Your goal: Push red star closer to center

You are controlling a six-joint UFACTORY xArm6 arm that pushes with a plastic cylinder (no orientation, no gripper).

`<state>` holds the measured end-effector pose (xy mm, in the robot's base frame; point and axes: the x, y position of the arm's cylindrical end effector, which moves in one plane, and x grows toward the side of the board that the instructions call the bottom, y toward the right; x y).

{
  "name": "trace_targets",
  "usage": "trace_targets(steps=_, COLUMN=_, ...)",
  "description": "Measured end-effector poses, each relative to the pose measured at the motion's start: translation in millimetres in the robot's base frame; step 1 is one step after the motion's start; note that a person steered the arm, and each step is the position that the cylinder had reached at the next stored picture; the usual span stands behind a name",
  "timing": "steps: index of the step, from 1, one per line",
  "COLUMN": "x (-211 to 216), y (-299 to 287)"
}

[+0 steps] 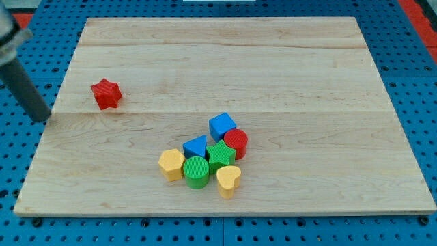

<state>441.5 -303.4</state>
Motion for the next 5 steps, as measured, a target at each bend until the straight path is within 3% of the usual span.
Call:
trace_targets(steps=2, x=-36.6, y=70.0)
trace_targets(steps=3, x=-40.1, y=109.4)
trace_targets(steps=4, x=-5.3, y=203.5)
trace_targets(steps=5, x=-17.6, y=242.5)
